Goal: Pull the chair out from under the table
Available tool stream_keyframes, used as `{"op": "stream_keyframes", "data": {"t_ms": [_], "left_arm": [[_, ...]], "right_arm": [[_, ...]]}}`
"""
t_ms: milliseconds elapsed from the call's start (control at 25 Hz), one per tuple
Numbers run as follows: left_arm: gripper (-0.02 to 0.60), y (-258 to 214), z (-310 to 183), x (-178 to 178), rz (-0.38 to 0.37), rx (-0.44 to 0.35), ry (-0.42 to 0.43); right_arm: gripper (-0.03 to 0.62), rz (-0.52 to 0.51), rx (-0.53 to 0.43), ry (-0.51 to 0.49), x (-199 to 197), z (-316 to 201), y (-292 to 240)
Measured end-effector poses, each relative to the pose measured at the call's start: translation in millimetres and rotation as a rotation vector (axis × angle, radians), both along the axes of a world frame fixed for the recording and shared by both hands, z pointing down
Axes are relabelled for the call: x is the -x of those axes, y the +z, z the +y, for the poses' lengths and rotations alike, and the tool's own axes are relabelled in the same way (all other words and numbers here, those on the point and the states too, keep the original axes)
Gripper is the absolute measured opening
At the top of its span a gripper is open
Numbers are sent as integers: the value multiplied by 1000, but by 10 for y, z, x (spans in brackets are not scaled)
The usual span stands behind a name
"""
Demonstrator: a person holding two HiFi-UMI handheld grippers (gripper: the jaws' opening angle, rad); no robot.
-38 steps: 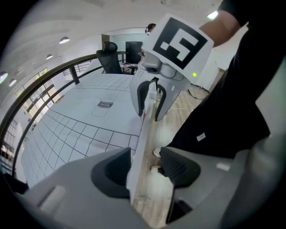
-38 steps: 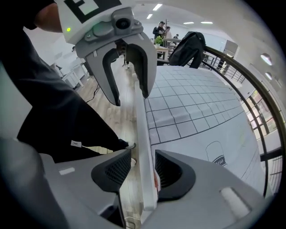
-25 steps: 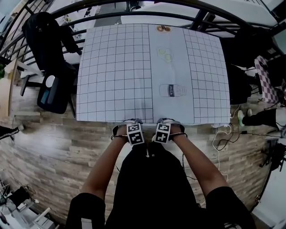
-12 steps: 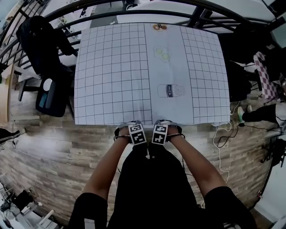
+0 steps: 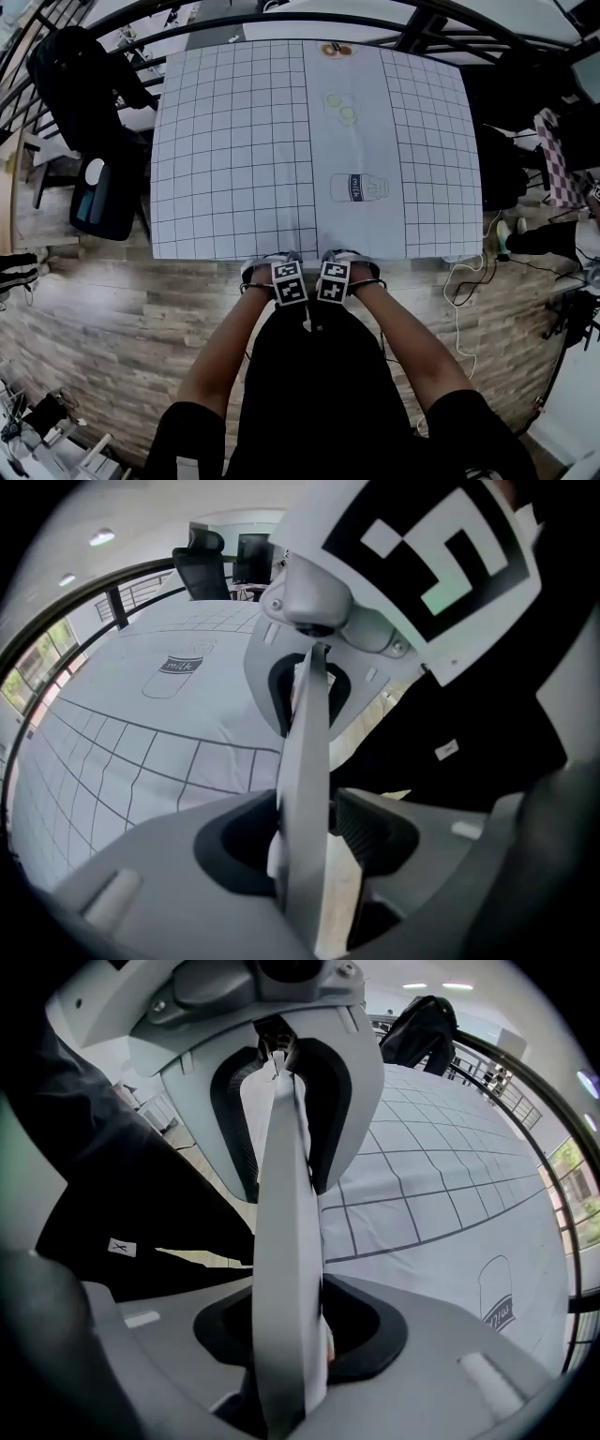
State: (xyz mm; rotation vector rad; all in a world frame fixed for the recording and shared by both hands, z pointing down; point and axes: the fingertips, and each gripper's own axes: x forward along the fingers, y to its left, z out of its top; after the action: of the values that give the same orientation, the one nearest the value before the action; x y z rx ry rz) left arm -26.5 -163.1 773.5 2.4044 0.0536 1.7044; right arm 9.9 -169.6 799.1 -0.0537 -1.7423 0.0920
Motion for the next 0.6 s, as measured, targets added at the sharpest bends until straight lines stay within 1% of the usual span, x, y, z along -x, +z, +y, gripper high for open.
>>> {"op": "stream_keyframes", "data": {"t_ms": [160, 400, 520, 600], "left_arm": [[189, 42, -18, -12, -21, -7, 10], [176, 127, -19, -9, -64, -27, 43], [176, 138, -10, -37, -62, -27, 73], [178, 169, -11, -48, -54, -28, 80]], "right_arm": [[138, 25, 14, 13, -40, -17, 62], [137, 37, 10, -40, -22, -3, 79], [133, 41, -9, -63, -29, -2, 73], [129, 39, -16, -58, -22, -9, 76]]}}
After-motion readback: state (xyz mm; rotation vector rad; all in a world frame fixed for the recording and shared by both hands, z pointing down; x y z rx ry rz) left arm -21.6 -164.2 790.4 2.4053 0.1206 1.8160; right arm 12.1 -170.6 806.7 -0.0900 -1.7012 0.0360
